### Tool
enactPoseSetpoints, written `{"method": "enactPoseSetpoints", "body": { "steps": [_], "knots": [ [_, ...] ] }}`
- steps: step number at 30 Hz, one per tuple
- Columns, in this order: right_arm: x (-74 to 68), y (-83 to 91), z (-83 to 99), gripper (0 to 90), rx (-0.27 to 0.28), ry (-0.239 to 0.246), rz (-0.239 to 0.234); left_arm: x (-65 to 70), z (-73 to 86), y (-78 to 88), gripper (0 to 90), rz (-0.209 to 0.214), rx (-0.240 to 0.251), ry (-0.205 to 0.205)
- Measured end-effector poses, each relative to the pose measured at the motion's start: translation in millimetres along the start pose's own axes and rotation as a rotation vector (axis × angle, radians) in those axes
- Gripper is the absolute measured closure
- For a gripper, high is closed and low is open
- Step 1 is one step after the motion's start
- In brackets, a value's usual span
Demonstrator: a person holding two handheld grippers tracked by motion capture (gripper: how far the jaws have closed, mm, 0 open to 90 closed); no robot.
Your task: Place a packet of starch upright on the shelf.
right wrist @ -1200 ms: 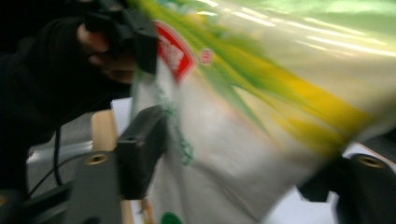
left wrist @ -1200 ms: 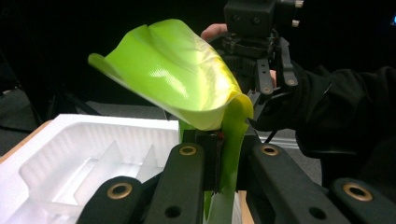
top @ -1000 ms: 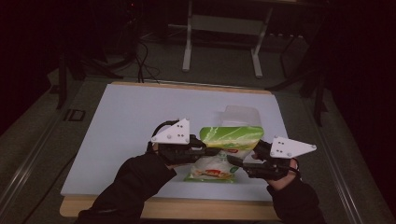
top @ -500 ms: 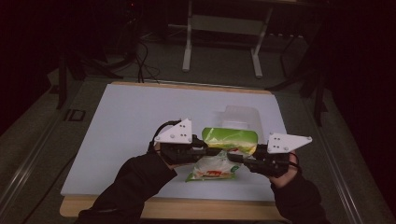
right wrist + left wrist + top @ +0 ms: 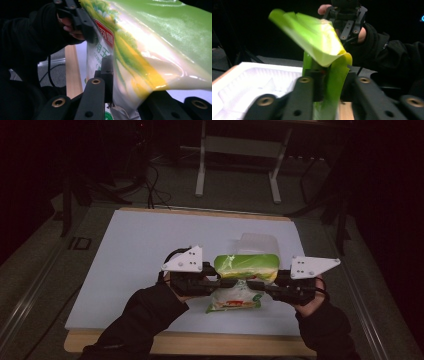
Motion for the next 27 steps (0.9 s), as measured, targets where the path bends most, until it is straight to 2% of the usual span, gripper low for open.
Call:
{"method": "enactPoseSetpoints", "body": {
  "steps": [2, 6, 10, 12, 15, 18, 21, 23, 27],
  "knots": [
    [-0.3, 2.7, -2.1, 80.8, 0.005, 0.006, 0.004, 1.8, -0.5, 0.9, 68.8, 0.001, 0.002, 0.001],
    [1.1, 10.8, -6.4, 80.9, 0.027, 0.005, 0.010, 1.4, -0.4, 3.9, 49.7, -0.019, 0.013, 0.022],
    [5.9, 21.0, -10.3, 80.9, 0.049, 0.024, 0.029, -2.2, 3.8, 9.3, 26.9, -0.046, 0.017, 0.073],
    [9.4, 25.9, -12.4, 80.9, 0.052, 0.044, 0.049, -1.7, 7.0, 10.1, 14.1, -0.067, -0.009, 0.098],
    [17.2, 32.5, -15.2, 80.9, 0.051, 0.066, 0.076, -1.5, 15.1, 11.0, 2.4, -0.087, -0.029, 0.116],
    [27.9, 38.0, -16.8, 80.9, 0.044, 0.061, 0.102, -3.1, 24.4, 15.4, 2.3, -0.101, -0.032, 0.147],
    [39.6, 43.9, -16.6, 80.9, 0.034, 0.067, 0.130, -3.4, 32.0, 22.3, 2.2, -0.121, -0.037, 0.159],
    [48.5, 47.1, -15.3, 80.9, 0.025, 0.075, 0.140, -3.8, 36.1, 26.7, 1.8, -0.134, -0.053, 0.165],
    [66.7, 50.2, -11.1, 80.9, -0.001, 0.058, 0.159, -4.7, 45.2, 32.8, 0.2, -0.149, -0.080, 0.187]
  ]
}}
Point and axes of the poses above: each handheld gripper's, and its own axes: y roughly backward along the jaws, z roughly out of its underside, x roughly to its right, the point moved 1 cm from there along -y, roughly forward along the jaws, and after that the axes turned 3 degrees about -z, right-handed, at the moved point
